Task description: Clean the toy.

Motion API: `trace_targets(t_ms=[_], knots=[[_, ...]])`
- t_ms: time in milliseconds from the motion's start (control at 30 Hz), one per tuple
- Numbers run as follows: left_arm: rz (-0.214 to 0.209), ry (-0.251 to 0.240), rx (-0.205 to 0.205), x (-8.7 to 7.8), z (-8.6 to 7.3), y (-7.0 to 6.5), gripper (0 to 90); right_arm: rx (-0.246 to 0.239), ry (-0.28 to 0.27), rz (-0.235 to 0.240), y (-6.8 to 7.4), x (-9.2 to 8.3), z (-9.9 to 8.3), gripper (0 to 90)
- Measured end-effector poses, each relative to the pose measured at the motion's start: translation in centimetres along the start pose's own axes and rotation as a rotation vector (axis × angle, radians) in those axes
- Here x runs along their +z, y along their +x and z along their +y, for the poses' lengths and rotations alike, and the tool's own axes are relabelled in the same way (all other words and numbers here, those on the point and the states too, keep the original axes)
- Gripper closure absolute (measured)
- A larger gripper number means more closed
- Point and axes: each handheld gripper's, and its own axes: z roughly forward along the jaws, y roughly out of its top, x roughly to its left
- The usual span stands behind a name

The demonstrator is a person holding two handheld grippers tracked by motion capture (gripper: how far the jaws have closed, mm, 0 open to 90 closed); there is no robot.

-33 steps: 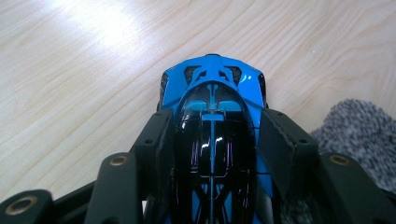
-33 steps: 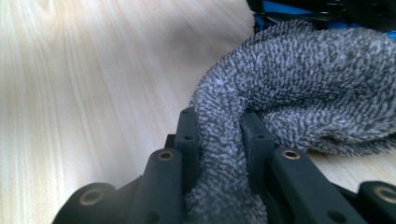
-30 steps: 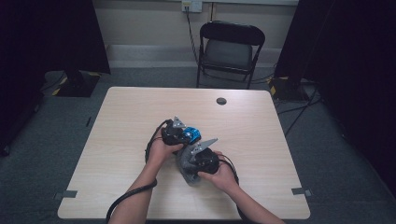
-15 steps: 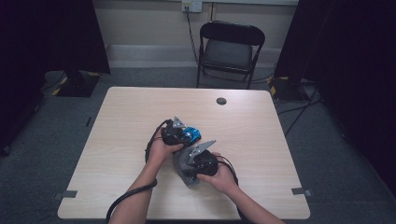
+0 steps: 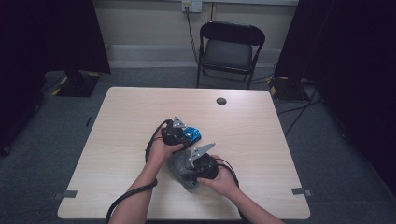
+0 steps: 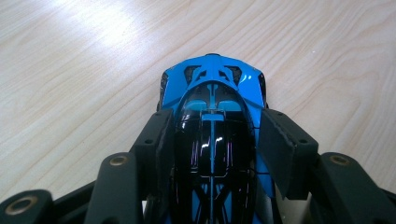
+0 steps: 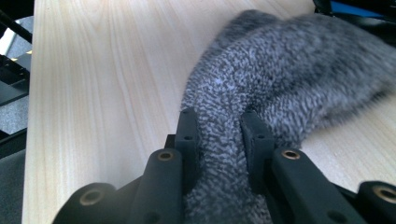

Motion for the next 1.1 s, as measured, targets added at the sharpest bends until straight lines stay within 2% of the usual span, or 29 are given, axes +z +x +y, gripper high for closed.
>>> trace_targets(t_ms=[433,667,900,1100], knots=[[-0.001,0.002,-0.003,0.0,0.0,0.0,46.4,-0.011,-0.001,0.000,-0.1,-1.4,-0.5,73.0],[0.001,-0.003,-0.005,0.0,0.0,0.0,46.4,0.012,-0.011,-0.025,-1.3,-2.9,-1.0,72.9],[0.007,-0.005,0.000,0.0,0.0,0.0,46.4,0.036,-0.044,-0.059,-2.4,-4.9,-1.0,72.9],[0.007,-0.002,-0.002,0.0,0.0,0.0,46.4,0.069,-0.065,-0.107,-3.7,-6.4,-1.3,73.0]])
